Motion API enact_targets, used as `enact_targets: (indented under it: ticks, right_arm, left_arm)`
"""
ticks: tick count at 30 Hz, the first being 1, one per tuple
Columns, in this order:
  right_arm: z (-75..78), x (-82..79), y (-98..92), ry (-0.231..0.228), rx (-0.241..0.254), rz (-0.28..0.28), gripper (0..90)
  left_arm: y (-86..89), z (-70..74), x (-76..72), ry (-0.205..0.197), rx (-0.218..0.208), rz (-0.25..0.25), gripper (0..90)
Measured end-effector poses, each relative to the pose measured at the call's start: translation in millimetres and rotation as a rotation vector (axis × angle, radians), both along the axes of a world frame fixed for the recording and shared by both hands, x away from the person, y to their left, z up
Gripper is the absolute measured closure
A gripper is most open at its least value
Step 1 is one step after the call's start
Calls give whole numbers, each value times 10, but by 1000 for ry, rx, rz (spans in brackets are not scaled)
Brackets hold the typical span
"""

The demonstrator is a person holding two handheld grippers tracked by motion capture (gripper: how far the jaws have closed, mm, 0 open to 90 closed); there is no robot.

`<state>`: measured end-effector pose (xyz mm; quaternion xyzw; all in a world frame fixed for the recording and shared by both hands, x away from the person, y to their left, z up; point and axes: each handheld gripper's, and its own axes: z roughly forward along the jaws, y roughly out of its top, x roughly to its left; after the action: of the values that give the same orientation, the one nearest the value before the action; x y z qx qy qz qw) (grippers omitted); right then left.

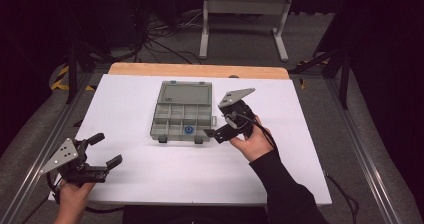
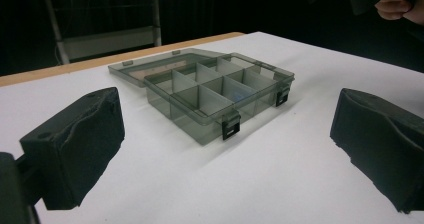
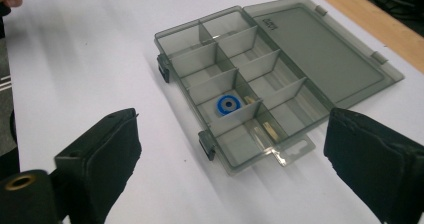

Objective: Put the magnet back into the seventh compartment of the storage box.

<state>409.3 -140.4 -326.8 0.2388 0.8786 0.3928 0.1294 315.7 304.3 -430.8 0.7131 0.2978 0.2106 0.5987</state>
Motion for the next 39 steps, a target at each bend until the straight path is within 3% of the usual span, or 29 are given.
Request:
enact_targets:
  ticks: [3, 9, 14, 18, 21, 32, 38, 39]
  right_arm:
    - [8, -70, -132, -38, 41, -13, 46]
    - [0, -186, -373, -71, 109, -36, 28]
    - [-48, -278, -562, -126, 195, -44, 8]
    - [-109, -345, -696, -195, 261, -58, 4]
    - [-147, -392, -801, -188, 313, -56, 4]
    - [-343, -590, -1152, -256, 350, -120, 4]
    - [-427, -669, -1246, -262, 339, -143, 4]
    - [-472, -695, -1296, -245, 346, -157, 4]
  left_arm:
    - [-9, 1, 0, -6, 2, 4, 12]
    - [-23, 2, 4, -2, 3, -2, 12]
    - [-26, 2, 7, -3, 1, -1, 12]
    - [-28, 3, 9, -7, 1, -1, 12]
    - [-28, 4, 8, -7, 0, 0, 12]
    - [-36, 6, 9, -1, 8, -2, 12]
    - [-36, 7, 10, -5, 13, -2, 12]
    - [-39, 6, 9, -7, 11, 1, 12]
